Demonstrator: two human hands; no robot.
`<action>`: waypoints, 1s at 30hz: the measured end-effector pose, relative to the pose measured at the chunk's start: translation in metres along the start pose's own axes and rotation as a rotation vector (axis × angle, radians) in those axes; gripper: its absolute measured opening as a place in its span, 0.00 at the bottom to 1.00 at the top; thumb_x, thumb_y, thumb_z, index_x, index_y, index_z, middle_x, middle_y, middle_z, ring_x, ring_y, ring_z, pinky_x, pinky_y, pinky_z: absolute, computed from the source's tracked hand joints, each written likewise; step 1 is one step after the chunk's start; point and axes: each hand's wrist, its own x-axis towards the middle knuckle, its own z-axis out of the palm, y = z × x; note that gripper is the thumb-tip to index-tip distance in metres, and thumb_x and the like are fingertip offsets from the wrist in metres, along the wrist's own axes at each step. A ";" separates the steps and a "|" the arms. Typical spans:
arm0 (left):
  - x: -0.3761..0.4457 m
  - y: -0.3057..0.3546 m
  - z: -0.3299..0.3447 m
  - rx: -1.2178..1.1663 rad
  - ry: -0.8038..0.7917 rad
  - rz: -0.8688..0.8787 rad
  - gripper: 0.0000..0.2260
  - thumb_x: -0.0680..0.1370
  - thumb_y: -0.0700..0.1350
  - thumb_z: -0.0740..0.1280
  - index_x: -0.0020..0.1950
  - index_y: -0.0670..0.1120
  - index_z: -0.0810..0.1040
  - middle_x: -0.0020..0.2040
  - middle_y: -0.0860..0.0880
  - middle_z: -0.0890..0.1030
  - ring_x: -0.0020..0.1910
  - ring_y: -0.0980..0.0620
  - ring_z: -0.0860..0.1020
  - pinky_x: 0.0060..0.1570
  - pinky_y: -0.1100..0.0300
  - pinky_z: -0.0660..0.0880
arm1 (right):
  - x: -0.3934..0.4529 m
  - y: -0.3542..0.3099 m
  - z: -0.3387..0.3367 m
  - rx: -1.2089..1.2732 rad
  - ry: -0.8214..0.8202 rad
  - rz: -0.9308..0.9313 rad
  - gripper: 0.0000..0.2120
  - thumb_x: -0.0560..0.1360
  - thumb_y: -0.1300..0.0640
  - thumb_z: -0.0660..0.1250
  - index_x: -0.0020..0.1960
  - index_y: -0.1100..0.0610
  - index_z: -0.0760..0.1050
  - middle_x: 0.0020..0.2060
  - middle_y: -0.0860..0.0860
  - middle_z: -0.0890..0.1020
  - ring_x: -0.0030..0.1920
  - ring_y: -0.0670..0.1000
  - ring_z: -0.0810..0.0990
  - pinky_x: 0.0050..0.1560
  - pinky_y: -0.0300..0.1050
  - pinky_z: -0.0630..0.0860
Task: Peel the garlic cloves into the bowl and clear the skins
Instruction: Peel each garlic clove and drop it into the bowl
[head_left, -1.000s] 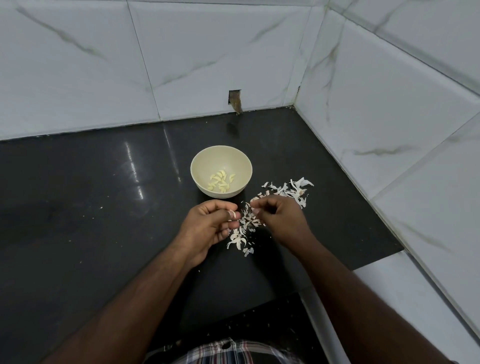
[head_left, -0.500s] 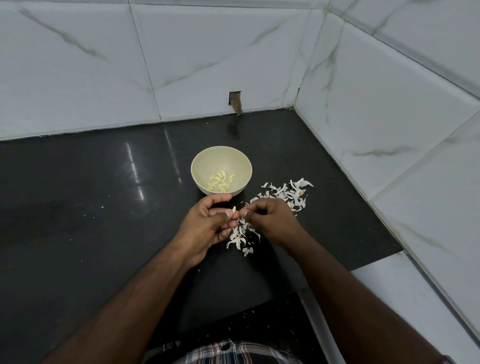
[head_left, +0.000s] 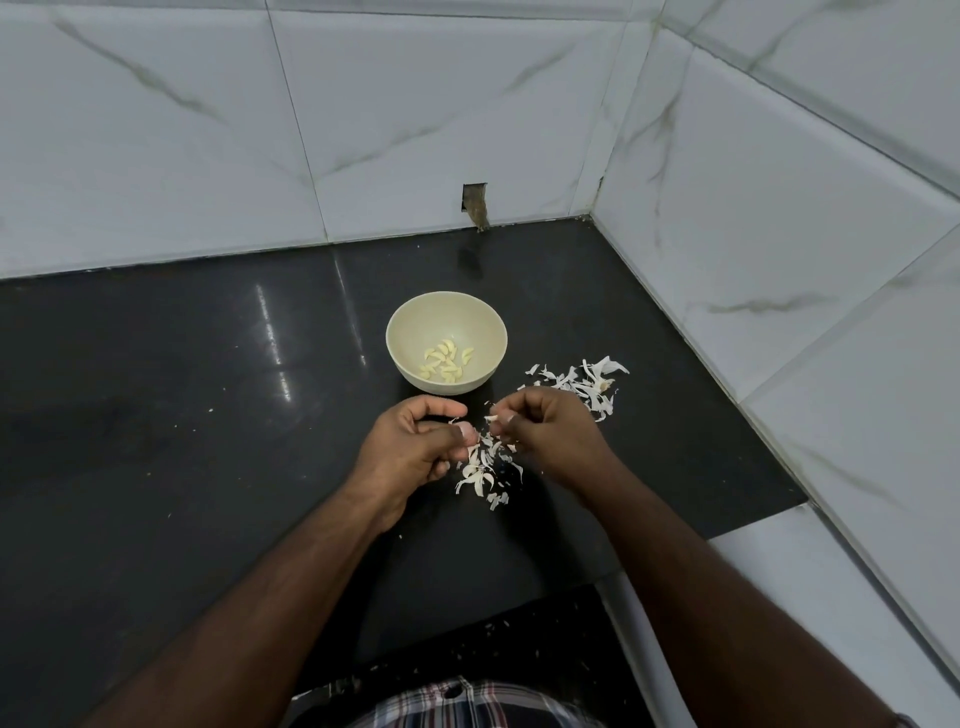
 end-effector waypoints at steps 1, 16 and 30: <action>0.000 0.000 0.000 0.032 0.010 0.009 0.04 0.77 0.40 0.73 0.51 0.43 0.82 0.39 0.44 0.84 0.36 0.52 0.79 0.31 0.64 0.71 | -0.001 0.000 0.000 -0.018 -0.015 -0.023 0.04 0.76 0.64 0.71 0.47 0.56 0.82 0.39 0.54 0.86 0.37 0.45 0.80 0.42 0.41 0.77; 0.000 -0.002 0.000 0.201 0.007 0.058 0.02 0.77 0.41 0.72 0.47 0.43 0.84 0.35 0.45 0.80 0.35 0.49 0.75 0.29 0.63 0.69 | -0.004 -0.002 0.004 0.116 0.049 -0.016 0.05 0.74 0.65 0.74 0.49 0.61 0.82 0.36 0.56 0.85 0.36 0.48 0.82 0.40 0.42 0.78; 0.010 -0.008 -0.008 0.312 0.104 0.107 0.12 0.82 0.48 0.67 0.43 0.44 0.83 0.34 0.50 0.82 0.31 0.57 0.77 0.31 0.66 0.70 | 0.016 -0.005 0.004 -0.159 0.166 -0.118 0.03 0.72 0.56 0.71 0.39 0.52 0.81 0.31 0.46 0.81 0.32 0.43 0.76 0.39 0.47 0.77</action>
